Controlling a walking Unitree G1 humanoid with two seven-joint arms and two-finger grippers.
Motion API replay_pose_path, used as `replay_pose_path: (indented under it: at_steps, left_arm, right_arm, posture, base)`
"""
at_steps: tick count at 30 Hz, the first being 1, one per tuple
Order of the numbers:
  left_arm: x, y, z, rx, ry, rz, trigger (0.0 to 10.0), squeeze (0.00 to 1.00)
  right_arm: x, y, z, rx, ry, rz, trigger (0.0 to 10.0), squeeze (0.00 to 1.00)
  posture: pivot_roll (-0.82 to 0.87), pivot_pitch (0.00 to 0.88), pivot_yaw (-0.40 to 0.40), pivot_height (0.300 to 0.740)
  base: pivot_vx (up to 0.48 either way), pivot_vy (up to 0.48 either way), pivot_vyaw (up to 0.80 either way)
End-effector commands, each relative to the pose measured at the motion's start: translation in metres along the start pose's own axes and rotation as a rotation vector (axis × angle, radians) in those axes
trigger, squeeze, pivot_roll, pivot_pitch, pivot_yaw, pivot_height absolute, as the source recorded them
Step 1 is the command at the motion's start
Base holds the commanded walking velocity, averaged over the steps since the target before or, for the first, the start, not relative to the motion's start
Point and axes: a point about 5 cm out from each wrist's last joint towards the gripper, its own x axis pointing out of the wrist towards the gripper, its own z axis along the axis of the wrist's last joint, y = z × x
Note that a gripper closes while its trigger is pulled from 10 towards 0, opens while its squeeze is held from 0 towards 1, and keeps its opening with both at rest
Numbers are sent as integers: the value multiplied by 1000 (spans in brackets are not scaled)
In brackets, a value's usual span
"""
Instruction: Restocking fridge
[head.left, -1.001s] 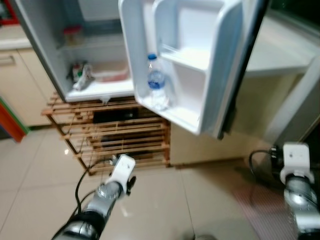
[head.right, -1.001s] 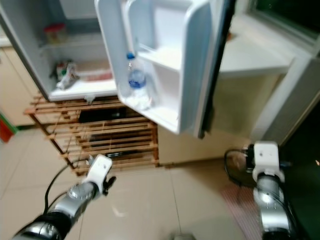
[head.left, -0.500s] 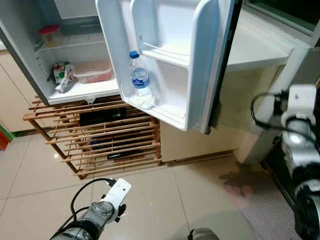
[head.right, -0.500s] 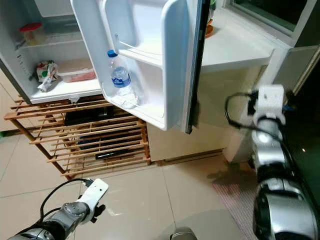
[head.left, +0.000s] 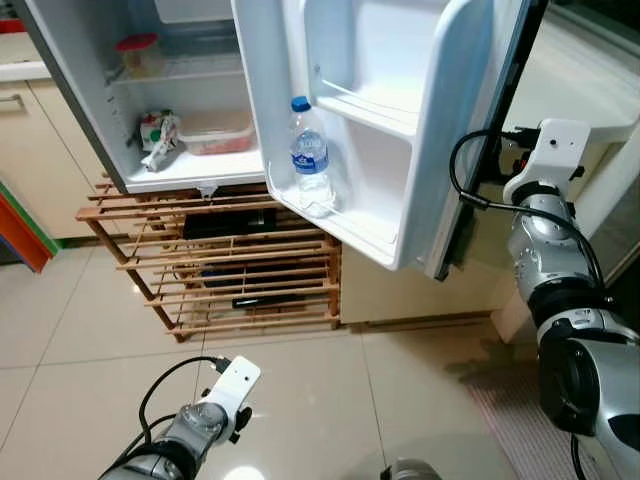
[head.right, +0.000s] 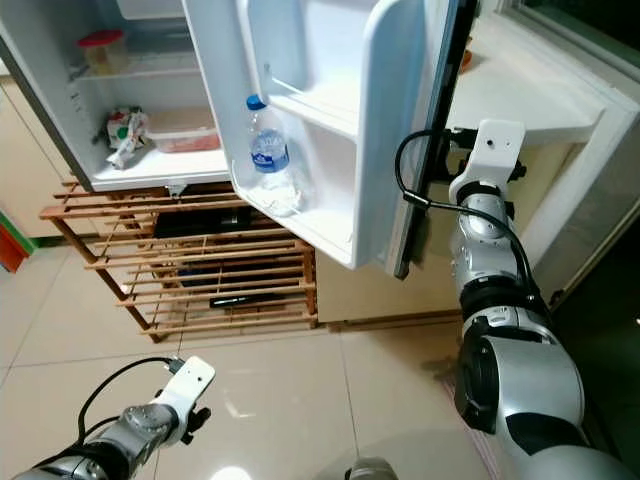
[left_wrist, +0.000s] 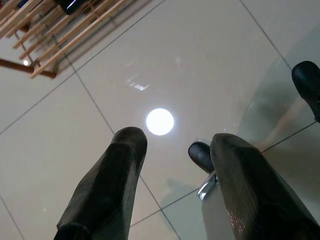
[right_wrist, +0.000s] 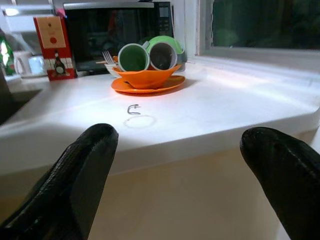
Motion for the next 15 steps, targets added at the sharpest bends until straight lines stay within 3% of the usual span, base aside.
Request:
replay_pose_path:
  at_steps: [1, 7, 14, 15]
  left_arm:
    - [-1, 3, 0, -4, -4, 9, 10000, 0]
    - [-1, 3, -3, 3, 23, 2, 10000, 0]
    - [-5, 0, -39, -54, 235, -23, 10000, 0]
    - [-5, 0, -39, -54, 235, -23, 10000, 0]
  right_arm:
    - [5, 13, 9, 79, -21, 48, 10000, 0]
    - [2, 32, 13, 242, -35, 160, 10000, 0]
    - [-18, 72, 27, 330, -69, 383, 10000, 0]
    - [-18, 72, 27, 330, -69, 383, 10000, 0]
  posture:
    - [-139, 0, 53, 740]
    - [-147, 0, 59, 740]
    - [-167, 0, 67, 740]
    - [-167, 0, 67, 740]
  base:
    - [0, 0, 0]
    - [0, 0, 0]
    - [0, 0, 0]
    - [0, 0, 0]
